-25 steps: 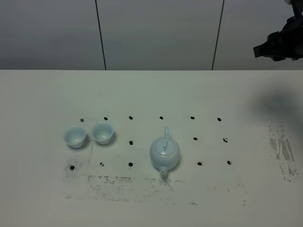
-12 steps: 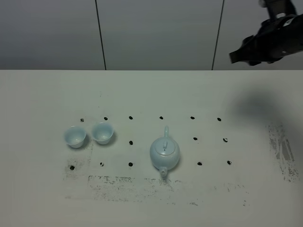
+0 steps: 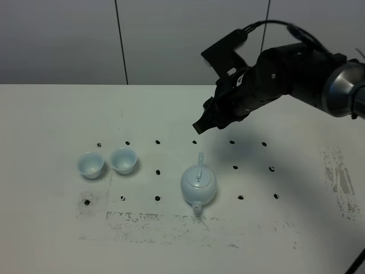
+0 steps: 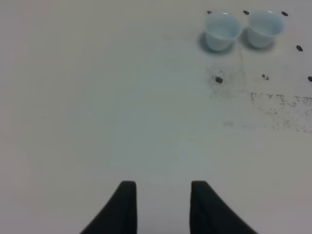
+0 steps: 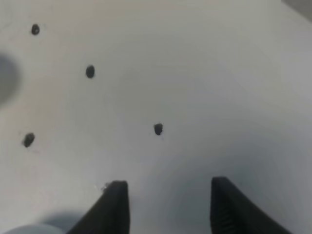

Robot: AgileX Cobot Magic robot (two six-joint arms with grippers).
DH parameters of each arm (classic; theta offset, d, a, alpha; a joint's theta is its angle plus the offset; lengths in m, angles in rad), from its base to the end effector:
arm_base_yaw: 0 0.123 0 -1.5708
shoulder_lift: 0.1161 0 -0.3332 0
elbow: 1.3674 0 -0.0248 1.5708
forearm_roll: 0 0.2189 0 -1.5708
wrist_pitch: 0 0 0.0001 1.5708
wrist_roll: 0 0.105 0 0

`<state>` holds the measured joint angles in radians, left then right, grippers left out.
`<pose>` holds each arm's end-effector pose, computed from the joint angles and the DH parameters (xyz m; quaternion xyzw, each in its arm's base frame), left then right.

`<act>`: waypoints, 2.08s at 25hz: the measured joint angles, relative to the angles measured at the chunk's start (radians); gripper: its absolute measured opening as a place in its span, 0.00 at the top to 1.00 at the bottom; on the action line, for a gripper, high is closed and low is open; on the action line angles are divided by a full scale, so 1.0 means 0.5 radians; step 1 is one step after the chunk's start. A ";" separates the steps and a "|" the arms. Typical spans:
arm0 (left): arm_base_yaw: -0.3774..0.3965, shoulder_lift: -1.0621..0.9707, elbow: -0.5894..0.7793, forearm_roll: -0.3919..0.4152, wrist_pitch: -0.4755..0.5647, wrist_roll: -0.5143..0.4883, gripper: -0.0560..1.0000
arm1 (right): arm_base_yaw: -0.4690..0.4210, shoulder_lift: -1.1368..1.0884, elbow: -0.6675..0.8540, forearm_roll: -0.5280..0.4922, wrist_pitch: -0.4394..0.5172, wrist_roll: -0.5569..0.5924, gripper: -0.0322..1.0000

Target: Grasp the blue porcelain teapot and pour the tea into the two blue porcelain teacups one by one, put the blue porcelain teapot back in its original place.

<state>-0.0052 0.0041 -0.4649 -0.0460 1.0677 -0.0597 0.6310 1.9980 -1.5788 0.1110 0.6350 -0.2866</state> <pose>-0.0659 -0.0039 0.2460 -0.0230 0.8645 -0.0393 0.5006 0.3568 0.2693 0.2742 -0.3927 0.8693 0.0949 0.2849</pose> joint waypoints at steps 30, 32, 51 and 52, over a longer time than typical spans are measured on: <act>0.000 0.000 0.000 0.000 0.002 -0.004 0.67 | 0.164 0.330 -0.162 -0.036 0.064 0.057 0.50; 0.000 0.000 0.000 0.000 0.002 -0.004 0.67 | 0.160 0.344 -0.164 -0.040 0.076 0.057 0.50; 0.000 0.000 0.000 0.000 0.002 -0.004 0.67 | 0.124 0.338 -0.166 -0.570 0.322 0.371 0.50; 0.000 0.000 0.000 0.000 0.002 -0.004 0.67 | 0.124 0.328 -0.166 -0.591 0.338 0.388 0.50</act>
<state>-0.0052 0.0041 -0.4649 -0.0460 1.0688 -0.0615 0.6929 2.1619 -1.6619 -0.1845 0.8040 -0.0924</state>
